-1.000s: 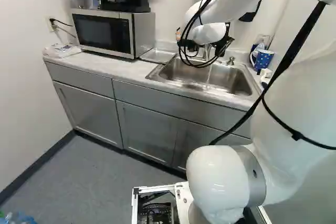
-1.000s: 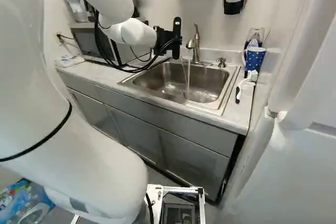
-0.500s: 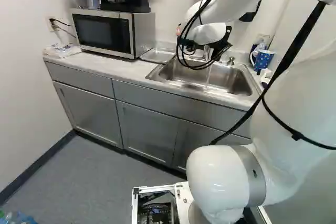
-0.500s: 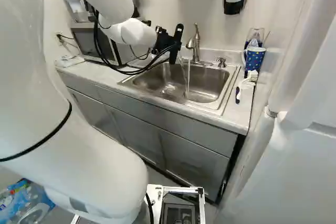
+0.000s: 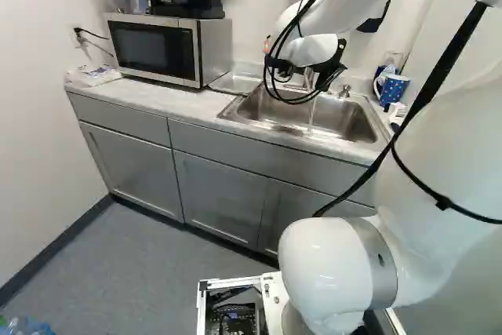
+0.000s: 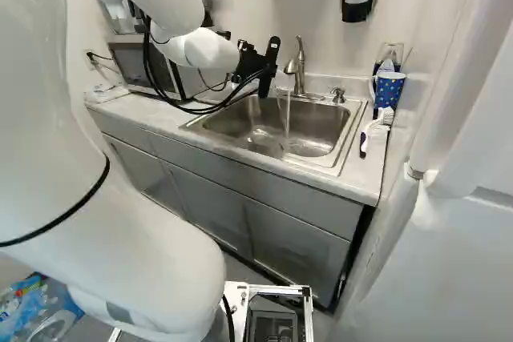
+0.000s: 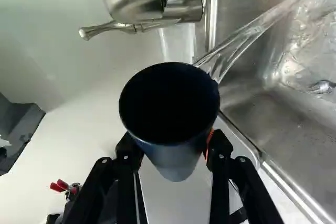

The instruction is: Rinse the cup and place it in the tray

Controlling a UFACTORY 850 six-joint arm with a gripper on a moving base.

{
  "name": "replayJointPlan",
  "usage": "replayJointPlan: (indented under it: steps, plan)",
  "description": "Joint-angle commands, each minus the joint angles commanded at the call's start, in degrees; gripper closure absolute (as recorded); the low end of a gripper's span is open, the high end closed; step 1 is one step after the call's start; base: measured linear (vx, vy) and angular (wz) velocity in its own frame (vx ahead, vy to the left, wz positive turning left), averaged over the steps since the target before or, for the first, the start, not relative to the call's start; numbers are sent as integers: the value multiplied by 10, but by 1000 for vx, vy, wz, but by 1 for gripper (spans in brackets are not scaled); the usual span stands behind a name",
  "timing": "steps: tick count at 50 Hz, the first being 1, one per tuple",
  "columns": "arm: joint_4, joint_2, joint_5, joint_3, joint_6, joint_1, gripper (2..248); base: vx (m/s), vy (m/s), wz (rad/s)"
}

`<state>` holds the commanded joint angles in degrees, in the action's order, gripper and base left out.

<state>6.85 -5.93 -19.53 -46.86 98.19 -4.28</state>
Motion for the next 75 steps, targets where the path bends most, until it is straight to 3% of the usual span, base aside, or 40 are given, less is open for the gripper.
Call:
replayJointPlan:
  steps: [75]
  plan:
    - [0,0,0,0,0,0,124,0,0,0]
